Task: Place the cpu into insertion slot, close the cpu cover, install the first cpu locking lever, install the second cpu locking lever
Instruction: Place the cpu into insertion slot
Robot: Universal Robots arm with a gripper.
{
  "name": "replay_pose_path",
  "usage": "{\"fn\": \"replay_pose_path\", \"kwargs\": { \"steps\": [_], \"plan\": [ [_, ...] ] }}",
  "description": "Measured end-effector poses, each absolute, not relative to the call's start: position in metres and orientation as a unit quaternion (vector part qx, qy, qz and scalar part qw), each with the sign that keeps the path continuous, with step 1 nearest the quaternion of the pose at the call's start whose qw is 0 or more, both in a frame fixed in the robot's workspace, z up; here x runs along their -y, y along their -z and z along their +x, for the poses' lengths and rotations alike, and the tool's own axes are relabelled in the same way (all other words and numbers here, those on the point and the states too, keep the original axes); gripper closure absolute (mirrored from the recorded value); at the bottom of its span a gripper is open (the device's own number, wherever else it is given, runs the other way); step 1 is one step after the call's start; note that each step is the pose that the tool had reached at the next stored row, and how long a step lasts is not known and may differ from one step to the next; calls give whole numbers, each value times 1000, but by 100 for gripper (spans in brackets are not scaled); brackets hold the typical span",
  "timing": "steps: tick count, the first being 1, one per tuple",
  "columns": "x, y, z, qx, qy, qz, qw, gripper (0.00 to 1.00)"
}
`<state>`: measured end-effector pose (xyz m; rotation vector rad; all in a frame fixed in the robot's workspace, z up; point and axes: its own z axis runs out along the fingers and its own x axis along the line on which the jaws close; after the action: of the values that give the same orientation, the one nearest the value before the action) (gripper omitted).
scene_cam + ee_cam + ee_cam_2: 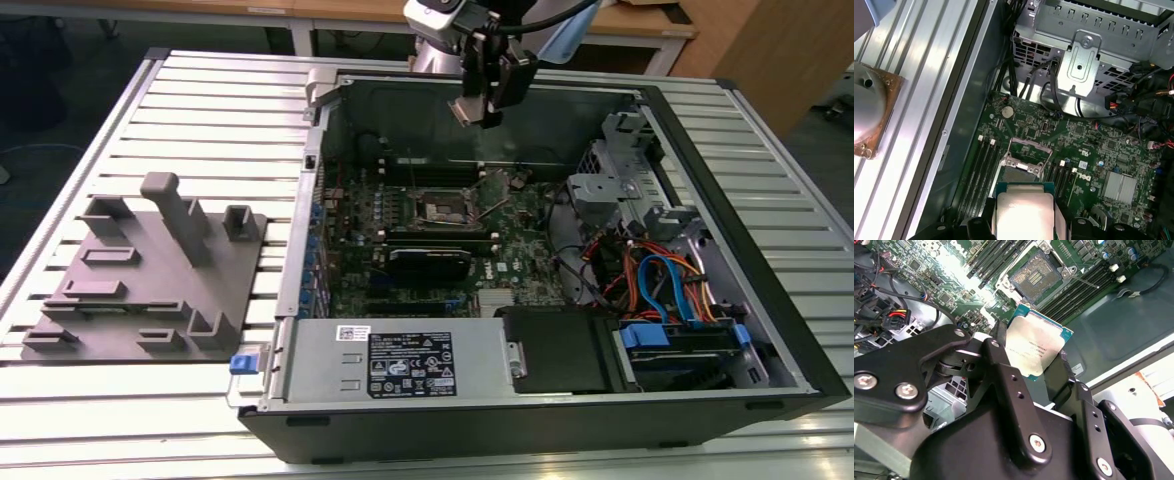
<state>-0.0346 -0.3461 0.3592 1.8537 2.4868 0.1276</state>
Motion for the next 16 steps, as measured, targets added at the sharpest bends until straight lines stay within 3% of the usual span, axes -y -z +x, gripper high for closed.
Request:
{"fn": "replay_pose_path", "kwargs": {
  "steps": [16],
  "plan": [
    [346,-359,-35,-800,-41,598,19,46]
  ]
}}
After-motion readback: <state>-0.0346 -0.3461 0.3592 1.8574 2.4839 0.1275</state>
